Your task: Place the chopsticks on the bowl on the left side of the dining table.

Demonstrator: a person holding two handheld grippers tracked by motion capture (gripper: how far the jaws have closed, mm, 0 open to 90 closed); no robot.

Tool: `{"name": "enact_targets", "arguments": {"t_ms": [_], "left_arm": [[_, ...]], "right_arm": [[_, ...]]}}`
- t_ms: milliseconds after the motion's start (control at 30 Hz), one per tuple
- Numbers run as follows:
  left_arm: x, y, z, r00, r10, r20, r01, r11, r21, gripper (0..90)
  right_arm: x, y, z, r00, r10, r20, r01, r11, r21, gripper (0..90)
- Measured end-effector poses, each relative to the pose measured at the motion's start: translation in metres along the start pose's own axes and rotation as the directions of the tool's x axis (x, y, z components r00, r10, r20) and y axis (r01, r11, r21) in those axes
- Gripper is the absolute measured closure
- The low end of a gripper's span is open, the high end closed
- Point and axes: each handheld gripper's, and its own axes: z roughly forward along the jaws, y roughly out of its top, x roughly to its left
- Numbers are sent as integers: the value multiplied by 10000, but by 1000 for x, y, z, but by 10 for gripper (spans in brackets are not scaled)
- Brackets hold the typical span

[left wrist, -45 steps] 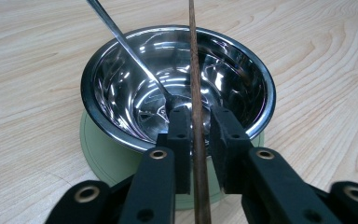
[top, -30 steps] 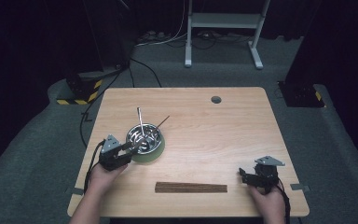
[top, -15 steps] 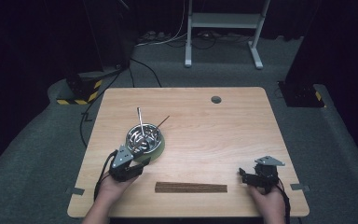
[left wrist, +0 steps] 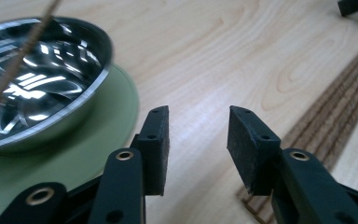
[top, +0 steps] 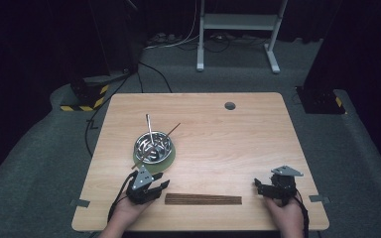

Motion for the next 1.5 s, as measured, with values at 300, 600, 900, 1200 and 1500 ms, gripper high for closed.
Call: {"name": "enact_targets", "arguments": {"t_ms": [300, 600, 900, 1200, 1500], "left_arm": [[-13, -8, 11, 9988, 230, 431, -249, 9987, 439, 602], [-16, -10, 13, 9974, 419, 593, -461, 9963, 721, 601], [-14, -7, 18, 9987, 87, 492, -131, 9959, 895, 633], [-4, -4, 19, 9998, -143, -119, 155, 9946, 1023, 663], [-6, -4, 25, 10000, 9, 88, -21, 9909, 1346, 578]], "right_arm": [[0, 0, 0, 10000, 18, -3, -18, 10000, 5, 143], [0, 0, 0, 10000, 13, -3, -13, 10000, 3, 143], [0, 0, 0, 10000, 13, -3, -13, 10000, 5, 143], [0, 0, 0, 10000, -29, 22, 29, 10000, -44, 144], [0, 0, 0, 10000, -13, -4, 13, 10000, -8, 144]]}}
